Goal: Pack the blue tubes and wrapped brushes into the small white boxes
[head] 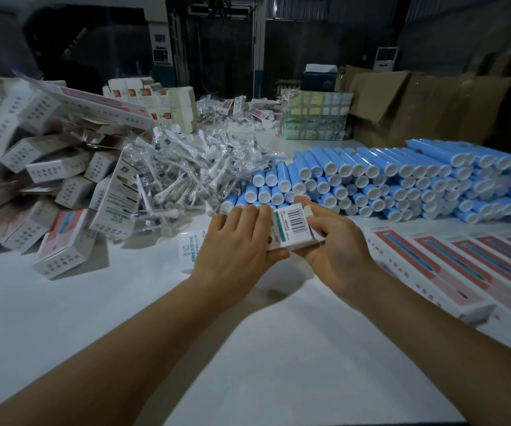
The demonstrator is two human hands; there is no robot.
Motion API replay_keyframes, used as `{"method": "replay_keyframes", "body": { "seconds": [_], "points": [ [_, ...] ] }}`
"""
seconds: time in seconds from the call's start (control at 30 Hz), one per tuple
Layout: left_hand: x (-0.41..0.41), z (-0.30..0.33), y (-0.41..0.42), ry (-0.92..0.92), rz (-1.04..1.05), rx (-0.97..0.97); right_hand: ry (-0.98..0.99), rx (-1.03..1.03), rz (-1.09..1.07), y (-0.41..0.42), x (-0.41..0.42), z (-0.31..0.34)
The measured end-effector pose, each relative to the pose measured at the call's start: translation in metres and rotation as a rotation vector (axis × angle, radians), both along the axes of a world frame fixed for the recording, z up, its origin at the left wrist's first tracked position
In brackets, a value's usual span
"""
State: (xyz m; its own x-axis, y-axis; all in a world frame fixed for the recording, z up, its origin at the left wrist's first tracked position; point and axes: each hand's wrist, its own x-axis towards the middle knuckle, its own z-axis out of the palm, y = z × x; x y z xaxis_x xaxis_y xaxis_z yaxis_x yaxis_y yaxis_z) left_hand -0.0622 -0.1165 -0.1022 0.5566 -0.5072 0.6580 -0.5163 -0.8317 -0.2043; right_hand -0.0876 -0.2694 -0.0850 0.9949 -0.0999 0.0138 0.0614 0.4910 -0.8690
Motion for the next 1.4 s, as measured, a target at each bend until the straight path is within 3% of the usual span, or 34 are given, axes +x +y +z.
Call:
{"method": "replay_keyframes", "body": {
  "seconds": [0.37,0.63,0.8,1.0,1.27,1.4],
  "points": [
    [-0.004,0.0,-0.003,0.023,-0.01,-0.03,0.001,-0.039,-0.067,0.002,-0.002,0.002],
    [-0.007,0.0,-0.008,0.057,-0.011,-0.01,-0.03,-0.213,-0.194,0.009,-0.004,0.001],
    [-0.007,0.0,-0.004,0.033,0.006,0.016,-0.106,-0.626,-0.173,0.009,-0.001,-0.012],
    [-0.006,0.004,-0.002,0.113,0.06,-0.054,-0.095,-0.492,-0.18,0.006,0.005,-0.015],
    [-0.007,0.005,-0.003,0.156,0.132,-0.017,-0.188,-0.991,-0.406,0.014,-0.001,-0.02],
    [-0.008,0.003,-0.004,0.112,0.155,0.028,-0.199,-1.114,-0.407,0.013,-0.003,-0.022]
  ]
}}
